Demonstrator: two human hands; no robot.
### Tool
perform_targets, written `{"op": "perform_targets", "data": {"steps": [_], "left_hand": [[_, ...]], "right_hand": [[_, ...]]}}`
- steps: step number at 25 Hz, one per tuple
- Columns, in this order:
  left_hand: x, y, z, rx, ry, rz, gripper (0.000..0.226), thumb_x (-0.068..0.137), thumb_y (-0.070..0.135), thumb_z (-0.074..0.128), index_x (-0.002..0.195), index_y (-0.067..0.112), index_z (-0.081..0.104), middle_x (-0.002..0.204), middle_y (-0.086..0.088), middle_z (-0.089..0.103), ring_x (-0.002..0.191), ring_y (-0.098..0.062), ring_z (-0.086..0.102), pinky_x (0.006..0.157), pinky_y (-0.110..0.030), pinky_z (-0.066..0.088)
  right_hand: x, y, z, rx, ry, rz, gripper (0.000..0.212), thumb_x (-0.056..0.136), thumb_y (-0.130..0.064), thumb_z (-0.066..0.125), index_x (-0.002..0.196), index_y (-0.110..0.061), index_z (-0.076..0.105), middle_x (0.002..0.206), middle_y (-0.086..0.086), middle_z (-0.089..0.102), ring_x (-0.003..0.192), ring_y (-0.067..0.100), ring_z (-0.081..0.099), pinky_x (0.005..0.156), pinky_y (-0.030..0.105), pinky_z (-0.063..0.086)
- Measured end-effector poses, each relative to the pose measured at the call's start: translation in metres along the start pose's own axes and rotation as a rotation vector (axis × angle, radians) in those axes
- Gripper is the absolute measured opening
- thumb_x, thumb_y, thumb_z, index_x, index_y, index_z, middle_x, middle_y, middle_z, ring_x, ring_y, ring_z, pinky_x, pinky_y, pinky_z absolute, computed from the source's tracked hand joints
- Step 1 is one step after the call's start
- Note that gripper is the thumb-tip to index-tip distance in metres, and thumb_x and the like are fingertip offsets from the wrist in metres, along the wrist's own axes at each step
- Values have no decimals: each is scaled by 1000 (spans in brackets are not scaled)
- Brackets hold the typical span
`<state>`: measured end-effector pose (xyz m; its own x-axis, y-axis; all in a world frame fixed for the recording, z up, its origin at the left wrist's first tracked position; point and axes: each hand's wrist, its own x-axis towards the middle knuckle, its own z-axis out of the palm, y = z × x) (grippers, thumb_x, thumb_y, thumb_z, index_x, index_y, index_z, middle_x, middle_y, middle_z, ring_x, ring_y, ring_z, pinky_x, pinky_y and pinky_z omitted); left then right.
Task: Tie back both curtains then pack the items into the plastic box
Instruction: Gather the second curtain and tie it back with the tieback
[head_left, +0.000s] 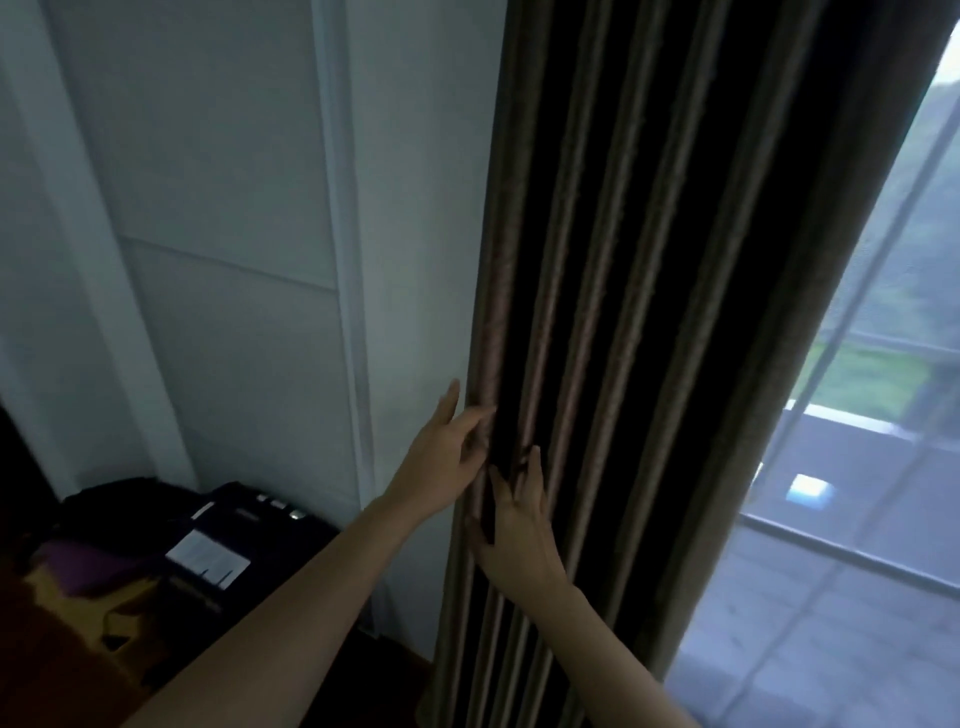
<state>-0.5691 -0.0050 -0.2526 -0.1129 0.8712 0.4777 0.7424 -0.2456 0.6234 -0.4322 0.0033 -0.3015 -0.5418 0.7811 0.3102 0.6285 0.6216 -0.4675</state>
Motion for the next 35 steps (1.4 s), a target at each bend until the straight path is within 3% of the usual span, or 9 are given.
{"op": "perform_targets", "data": {"steps": [4,6,11,14,18,20,24,29,35], "left_hand": [[60,-8,-2,-37,10,93,43,89,13,59,131,20,51,157,-12,14,129,-15,41,106,-21,35],[81,-14,-9,-11,70,77,42,86,5,57,125,19,56,147,-19,34,118,-26,53,98,-25,42],[85,-45,-22,37,-129,145,45,81,-10,50,119,10,65,117,-17,65,103,-28,64,86,-11,37],[86,-67,-38,-9,105,-31,45,83,-5,52,123,13,62,118,-16,66,103,-25,64,88,-9,36],[68,-73,-41,-30,-174,139,48,81,-4,56,123,20,62,98,-13,71,70,-23,62,70,-17,46],[64,-76,-42,-11,-208,107,50,81,-4,56,124,20,61,108,-11,70,79,-22,65,78,-19,47],[56,-74,-35,-21,-379,80,60,83,-8,49,134,25,51,64,-2,55,44,-3,41,51,-12,35],[53,-71,-15,68,-436,83,60,85,-9,44,139,17,43,71,-11,61,56,-11,52,62,-16,40],[52,-60,-5,77,-493,167,23,83,-10,45,90,6,61,58,3,48,54,-13,49,59,-23,37]], "right_hand": [[38,-14,-17,-13,83,119,73,91,-32,53,150,-17,14,154,21,-11,143,38,6,118,40,18],[56,-21,-32,-25,143,163,72,90,-33,53,149,-13,17,153,23,-2,141,39,15,116,41,21],[70,-30,-32,10,79,337,74,94,-34,49,149,-7,9,156,19,-1,140,35,23,111,33,26],[55,-23,-8,19,-88,363,76,95,-33,50,150,-7,4,157,16,-2,139,33,27,106,30,32],[41,-8,18,15,-188,390,76,94,-30,50,149,-7,3,158,12,-5,138,29,30,104,27,33],[34,-2,27,7,-222,366,76,94,-26,50,149,-6,3,158,11,-5,136,29,34,104,25,33],[27,11,37,22,-325,345,78,93,-22,50,150,-10,-2,158,9,-11,133,26,39,101,23,36],[15,28,64,20,-454,265,83,90,-20,52,150,-16,-5,158,3,-13,127,27,44,101,37,44],[16,38,86,-46,-487,200,77,91,-21,48,150,-9,-1,158,7,-17,133,35,37,104,39,41]]}}
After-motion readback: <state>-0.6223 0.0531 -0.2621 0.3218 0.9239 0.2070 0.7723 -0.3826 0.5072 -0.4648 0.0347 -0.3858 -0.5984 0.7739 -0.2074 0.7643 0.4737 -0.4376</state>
